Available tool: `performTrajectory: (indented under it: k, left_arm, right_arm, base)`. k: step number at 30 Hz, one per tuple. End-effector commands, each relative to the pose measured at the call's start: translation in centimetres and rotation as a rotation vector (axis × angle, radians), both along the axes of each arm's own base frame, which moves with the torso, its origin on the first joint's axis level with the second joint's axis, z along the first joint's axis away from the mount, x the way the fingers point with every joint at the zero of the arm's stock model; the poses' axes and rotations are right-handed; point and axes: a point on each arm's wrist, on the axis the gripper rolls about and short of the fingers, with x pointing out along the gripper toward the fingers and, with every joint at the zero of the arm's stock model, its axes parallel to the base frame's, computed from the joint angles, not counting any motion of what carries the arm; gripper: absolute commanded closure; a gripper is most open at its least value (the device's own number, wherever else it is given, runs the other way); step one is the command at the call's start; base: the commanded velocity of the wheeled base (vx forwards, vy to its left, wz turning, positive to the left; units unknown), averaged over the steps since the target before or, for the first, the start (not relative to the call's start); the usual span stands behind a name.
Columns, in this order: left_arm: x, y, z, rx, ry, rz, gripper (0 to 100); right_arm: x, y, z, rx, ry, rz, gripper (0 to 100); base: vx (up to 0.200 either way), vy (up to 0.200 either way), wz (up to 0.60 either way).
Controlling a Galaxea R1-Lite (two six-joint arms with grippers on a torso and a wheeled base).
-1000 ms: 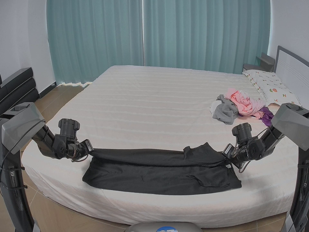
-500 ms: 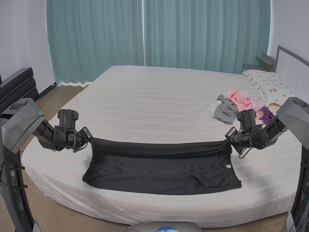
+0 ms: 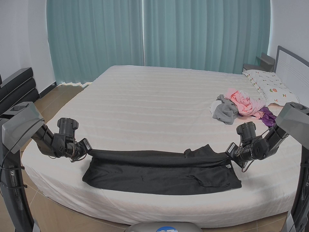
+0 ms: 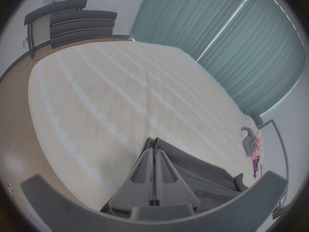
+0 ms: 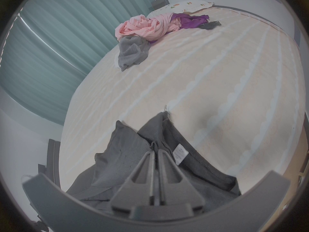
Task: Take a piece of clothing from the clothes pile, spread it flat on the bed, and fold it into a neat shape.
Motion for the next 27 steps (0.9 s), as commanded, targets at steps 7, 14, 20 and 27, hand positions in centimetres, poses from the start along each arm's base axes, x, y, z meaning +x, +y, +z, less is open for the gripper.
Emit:
performTrajectory:
  k: [7, 14, 20, 27]
  left_arm:
    - [-1.4, -0.4, -1.5, 0.003, 0.076, -0.018, 0]
    - [-1.2, 0.2, 0.2, -0.094, 0.031, 0.072, 0]
    - [-1.2, 0.8, -0.2, -0.203, 0.043, 0.146, 0]
    - [-1.4, 1.2, -0.6, -0.212, 0.06, 0.159, 0]
  right_arm:
    - [-1.0, 0.1, 0.5, 0.024, 0.013, 0.048, 0]
    - [-1.0, 0.4, 4.8, 0.121, -0.1, 0.154, 0]
    - [0.2, 1.9, 2.0, 0.058, -0.063, 0.346, 0]
    - [2.2, 2.0, -0.4, 0.021, -0.054, 0.411, 0]
  base:
    - [0.0, 0.0, 0.0]
    - [0.0, 0.0, 0.0]
    - [0.0, 0.0, 0.0]
    - [0.0, 0.0, 0.0]
